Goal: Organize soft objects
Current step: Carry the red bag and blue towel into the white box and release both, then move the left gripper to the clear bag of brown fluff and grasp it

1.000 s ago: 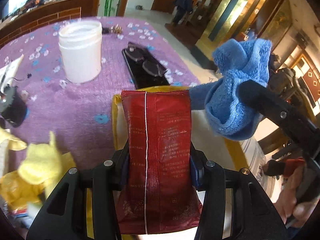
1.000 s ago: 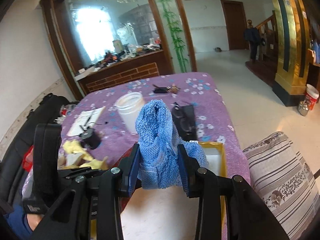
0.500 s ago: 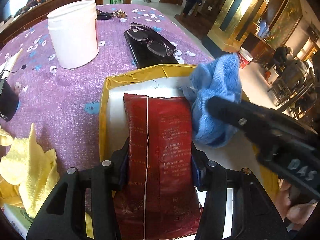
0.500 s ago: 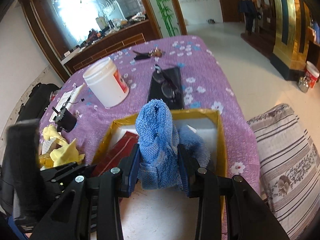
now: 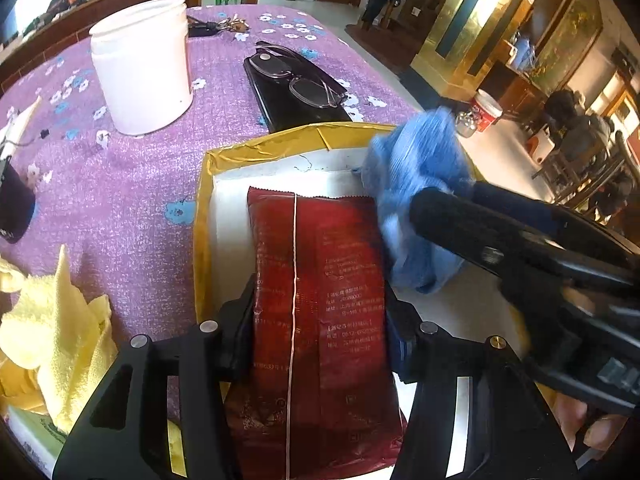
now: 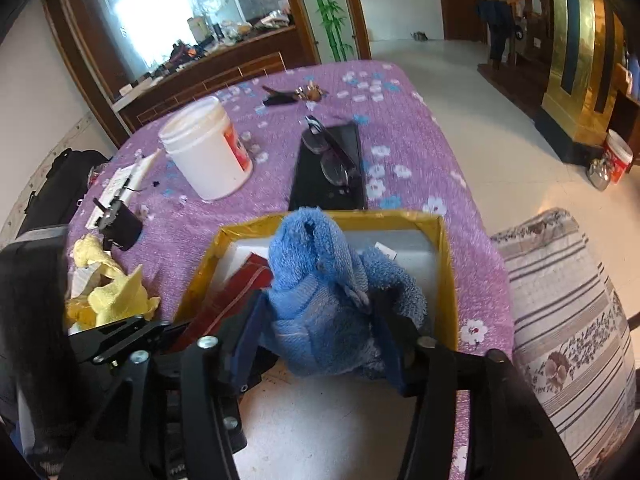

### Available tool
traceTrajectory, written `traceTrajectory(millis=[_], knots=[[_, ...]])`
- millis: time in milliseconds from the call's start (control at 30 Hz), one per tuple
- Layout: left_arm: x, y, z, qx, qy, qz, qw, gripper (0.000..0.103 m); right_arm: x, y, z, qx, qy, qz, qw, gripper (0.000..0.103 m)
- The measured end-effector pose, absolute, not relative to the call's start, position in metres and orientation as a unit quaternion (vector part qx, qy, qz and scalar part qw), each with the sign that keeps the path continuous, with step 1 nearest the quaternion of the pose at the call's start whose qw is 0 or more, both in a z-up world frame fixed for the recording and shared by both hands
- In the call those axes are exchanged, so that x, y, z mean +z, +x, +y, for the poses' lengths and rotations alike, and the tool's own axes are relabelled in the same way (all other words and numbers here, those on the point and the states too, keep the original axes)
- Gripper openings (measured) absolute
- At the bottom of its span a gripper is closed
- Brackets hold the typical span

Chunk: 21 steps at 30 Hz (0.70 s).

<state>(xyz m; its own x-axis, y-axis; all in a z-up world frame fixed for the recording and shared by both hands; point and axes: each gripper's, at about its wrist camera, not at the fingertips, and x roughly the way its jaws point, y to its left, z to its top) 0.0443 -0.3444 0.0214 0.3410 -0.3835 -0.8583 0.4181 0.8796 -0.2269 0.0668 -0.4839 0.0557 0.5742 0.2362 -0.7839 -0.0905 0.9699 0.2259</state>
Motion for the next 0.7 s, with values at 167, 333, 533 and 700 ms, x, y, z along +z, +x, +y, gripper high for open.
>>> traceTrajectory(millis=[167,333,533,700], knots=[[0.026,0.044,-0.335,-0.247,-0.020,0.525,0.814,0.053,0.076,0.057,-0.483,0.088,0.074,0.429,0.896,0.068],[0.038,0.037,-0.332,-0.249,-0.025,0.506,0.826,0.053,0.091,0.048,-0.481,0.059,0.058,0.411,0.908,0.069],[0.062,0.029,-0.332,-0.252,-0.016,0.457,0.853,0.060,0.100,0.037,-0.483,0.044,0.065,0.393,0.916,0.074],[0.084,0.019,-0.332,-0.242,0.006,0.410,0.879,0.064,0.103,0.028,-0.486,0.032,0.072,0.388,0.918,0.075]])
